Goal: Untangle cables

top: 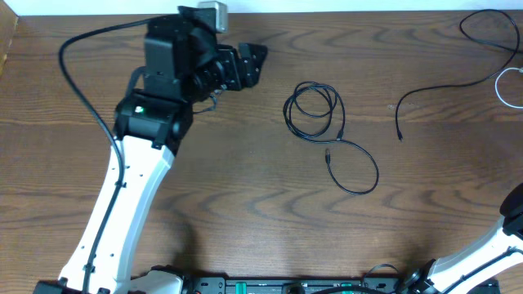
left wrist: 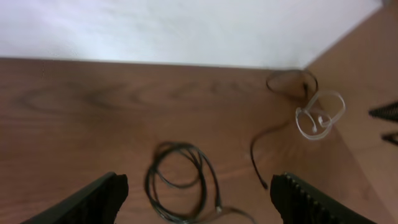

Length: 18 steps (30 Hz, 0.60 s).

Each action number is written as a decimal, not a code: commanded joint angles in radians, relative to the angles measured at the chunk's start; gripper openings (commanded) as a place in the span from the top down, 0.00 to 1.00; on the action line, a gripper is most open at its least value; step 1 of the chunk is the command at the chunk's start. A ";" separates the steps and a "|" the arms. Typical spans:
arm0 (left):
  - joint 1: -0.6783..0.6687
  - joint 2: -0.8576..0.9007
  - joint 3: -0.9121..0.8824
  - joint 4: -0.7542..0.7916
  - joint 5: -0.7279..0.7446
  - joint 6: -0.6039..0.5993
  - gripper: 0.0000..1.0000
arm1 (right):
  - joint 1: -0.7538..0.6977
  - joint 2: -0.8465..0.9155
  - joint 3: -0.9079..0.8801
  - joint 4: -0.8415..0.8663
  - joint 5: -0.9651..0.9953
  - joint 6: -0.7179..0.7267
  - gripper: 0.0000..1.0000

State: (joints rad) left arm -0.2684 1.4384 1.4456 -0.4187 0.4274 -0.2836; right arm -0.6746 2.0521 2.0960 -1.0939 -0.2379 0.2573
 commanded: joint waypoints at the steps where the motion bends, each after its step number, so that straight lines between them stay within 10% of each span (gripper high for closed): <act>1: -0.076 0.075 0.011 -0.023 0.009 0.054 0.21 | 0.043 -0.040 0.004 -0.046 -0.161 -0.103 0.01; 18: -0.281 0.434 0.010 -0.066 -0.089 0.154 0.32 | 0.307 -0.040 0.003 -0.135 -0.055 -0.166 0.01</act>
State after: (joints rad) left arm -0.5110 1.8332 1.4460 -0.4873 0.3367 -0.1894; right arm -0.3969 2.0468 2.0960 -1.2152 -0.3603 0.1188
